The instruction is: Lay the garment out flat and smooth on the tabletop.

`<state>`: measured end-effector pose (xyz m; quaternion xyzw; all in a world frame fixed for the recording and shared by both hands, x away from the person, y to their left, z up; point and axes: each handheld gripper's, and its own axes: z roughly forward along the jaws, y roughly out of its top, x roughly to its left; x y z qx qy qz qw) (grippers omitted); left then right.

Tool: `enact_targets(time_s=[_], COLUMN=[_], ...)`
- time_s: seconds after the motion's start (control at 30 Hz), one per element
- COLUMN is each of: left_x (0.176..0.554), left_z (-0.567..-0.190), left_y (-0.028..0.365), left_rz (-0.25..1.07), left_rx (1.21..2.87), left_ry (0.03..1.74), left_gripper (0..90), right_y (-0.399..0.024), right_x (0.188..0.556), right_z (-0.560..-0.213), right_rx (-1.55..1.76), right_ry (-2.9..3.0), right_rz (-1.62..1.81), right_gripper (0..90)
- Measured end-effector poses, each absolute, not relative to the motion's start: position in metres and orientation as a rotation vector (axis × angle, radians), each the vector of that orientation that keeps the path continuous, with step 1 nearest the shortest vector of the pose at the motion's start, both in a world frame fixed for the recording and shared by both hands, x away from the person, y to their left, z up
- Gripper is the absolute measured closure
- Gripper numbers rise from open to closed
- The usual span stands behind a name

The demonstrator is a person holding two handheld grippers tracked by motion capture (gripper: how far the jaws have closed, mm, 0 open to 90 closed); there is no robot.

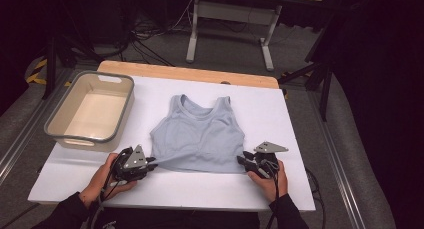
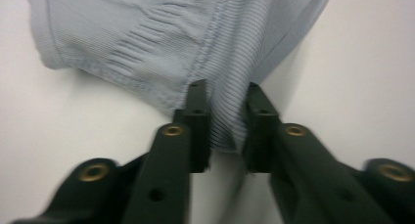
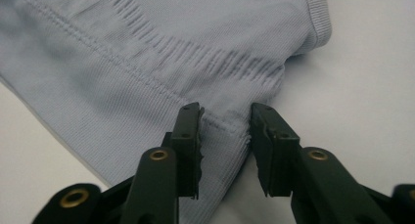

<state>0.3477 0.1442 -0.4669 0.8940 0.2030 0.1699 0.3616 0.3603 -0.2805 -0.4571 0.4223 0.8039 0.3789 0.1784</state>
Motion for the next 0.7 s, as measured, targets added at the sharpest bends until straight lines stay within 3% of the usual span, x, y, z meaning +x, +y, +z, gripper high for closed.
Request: enact_targets(time_s=[0.23,0.7], left_x=[0.351,0.349], left_z=[-0.465,-0.460], left_y=[0.145,0.151], left_rz=[0.489,0.473], left_rx=[2.335,2.292], left_ry=[0.484,0.492], left_gripper=[82.1,79.4], right_y=[-0.281,-0.277], right_x=[0.358,0.340], right_z=[-0.456,-0.449], right_rx=[1.194,1.158], right_ry=[2.261,2.210], right_rz=[1.072,1.059], right_gripper=[82.0,82.7])
